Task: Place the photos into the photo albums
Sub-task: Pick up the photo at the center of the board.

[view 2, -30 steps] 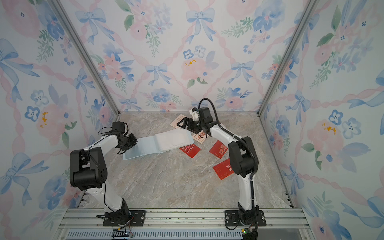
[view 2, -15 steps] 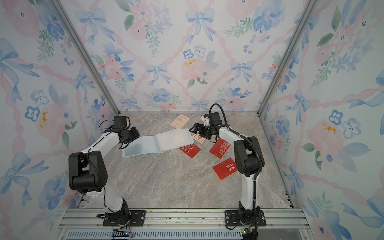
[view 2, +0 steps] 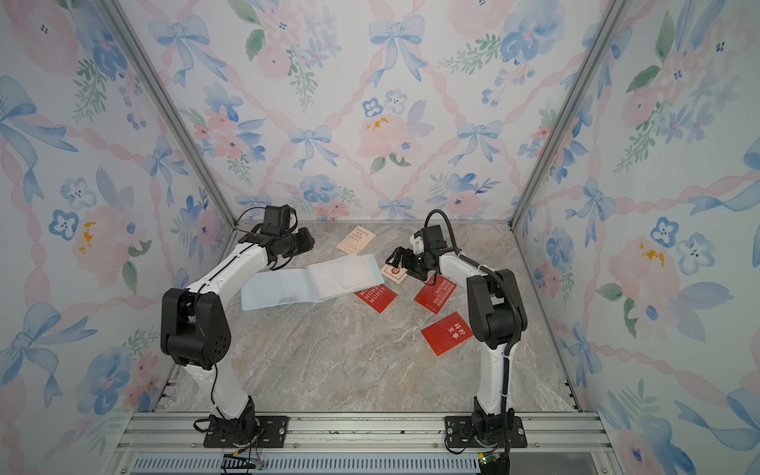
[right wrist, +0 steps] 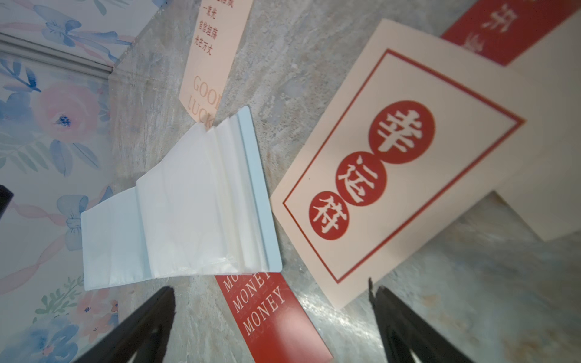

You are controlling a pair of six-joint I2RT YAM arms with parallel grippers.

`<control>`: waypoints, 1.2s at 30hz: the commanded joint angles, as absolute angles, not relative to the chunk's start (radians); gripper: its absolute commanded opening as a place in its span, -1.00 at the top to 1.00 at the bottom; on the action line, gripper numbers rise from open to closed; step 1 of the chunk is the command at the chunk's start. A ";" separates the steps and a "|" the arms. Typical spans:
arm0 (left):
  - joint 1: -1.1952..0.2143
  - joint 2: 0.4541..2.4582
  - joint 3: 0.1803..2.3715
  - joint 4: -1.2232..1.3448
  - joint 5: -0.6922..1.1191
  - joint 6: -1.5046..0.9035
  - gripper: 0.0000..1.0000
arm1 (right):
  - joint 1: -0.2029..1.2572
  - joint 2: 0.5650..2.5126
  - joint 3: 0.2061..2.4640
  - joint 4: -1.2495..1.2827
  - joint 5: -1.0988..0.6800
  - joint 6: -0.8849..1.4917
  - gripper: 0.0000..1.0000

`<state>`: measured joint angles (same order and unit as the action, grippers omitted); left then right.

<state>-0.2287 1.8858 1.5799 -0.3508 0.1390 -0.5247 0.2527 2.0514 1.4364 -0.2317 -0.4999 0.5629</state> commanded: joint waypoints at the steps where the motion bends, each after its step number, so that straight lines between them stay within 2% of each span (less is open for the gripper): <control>1: -0.300 2.018 1.693 -0.353 0.179 -0.483 0.49 | 0.239 2.034 1.388 -0.176 -0.491 0.673 -0.97; 11: -0.461 2.568 2.349 -0.344 0.373 -0.517 0.45 | 0.244 2.054 1.298 0.035 -0.467 0.865 -0.98; 15: -0.480 2.696 2.476 -0.342 0.384 -0.553 0.45 | 0.246 2.073 1.279 0.089 -0.448 0.915 -0.98; 21: -0.498 2.746 2.455 -0.341 0.416 -0.554 0.45 | 0.259 2.112 1.269 0.163 -0.444 0.980 -0.98; 29: -0.502 2.673 2.277 -0.340 0.396 -0.512 0.45 | 0.272 2.128 1.249 0.305 -0.453 1.051 -1.00; 36: -0.505 2.600 2.173 -0.335 0.368 -0.498 0.45 | 0.260 2.135 1.215 0.432 -0.444 1.105 -0.79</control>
